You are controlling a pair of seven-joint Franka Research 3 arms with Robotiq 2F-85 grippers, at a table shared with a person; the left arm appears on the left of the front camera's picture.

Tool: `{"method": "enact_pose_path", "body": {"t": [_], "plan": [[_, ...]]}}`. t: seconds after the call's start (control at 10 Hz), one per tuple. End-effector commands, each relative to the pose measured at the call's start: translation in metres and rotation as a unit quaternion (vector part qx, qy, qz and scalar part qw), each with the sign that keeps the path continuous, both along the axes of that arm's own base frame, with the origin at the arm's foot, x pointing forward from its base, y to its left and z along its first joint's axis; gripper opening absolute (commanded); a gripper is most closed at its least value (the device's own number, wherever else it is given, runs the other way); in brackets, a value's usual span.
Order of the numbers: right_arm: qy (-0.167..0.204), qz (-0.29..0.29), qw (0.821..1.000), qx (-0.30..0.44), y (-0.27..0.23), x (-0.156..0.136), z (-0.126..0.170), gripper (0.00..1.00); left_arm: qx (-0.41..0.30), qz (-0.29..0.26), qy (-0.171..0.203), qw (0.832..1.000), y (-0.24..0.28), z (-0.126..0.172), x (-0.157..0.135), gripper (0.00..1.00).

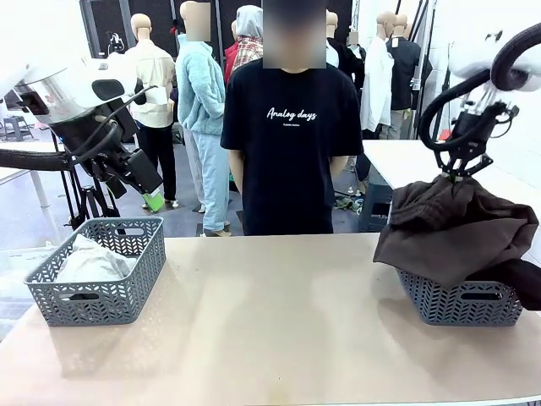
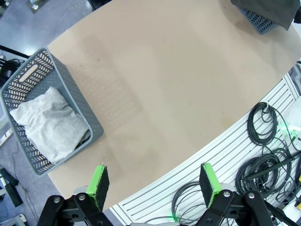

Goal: Sort the tops and bottoms.
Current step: Sort the clothes according to human instructions.

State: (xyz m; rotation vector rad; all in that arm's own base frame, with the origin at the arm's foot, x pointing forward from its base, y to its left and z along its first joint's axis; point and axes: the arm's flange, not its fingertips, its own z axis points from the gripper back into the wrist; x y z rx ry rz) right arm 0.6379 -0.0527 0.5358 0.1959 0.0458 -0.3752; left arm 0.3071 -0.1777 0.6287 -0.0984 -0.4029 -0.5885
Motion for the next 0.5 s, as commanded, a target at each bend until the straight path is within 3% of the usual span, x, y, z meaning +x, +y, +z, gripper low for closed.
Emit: {"method": "enact_pose_path", "body": {"t": [0.0,0.1,0.4], "plan": [[-0.02,0.03,0.999,-0.005,0.001,-0.026,-0.032,0.0,-0.001,0.0,-0.001,1.0,0.001,0.0,0.0,1.0],[-0.019,0.043,0.999,-0.018,0.003,-0.029,-0.045,0.0,-0.001,0.0,-0.001,1.0,0.001,0.0,0.0,1.0],[0.043,0.092,0.994,-0.047,0.012,-0.034,-0.079,0.0,-0.001,0.0,-0.001,1.0,0.001,0.0,0.0,1.0]]}}
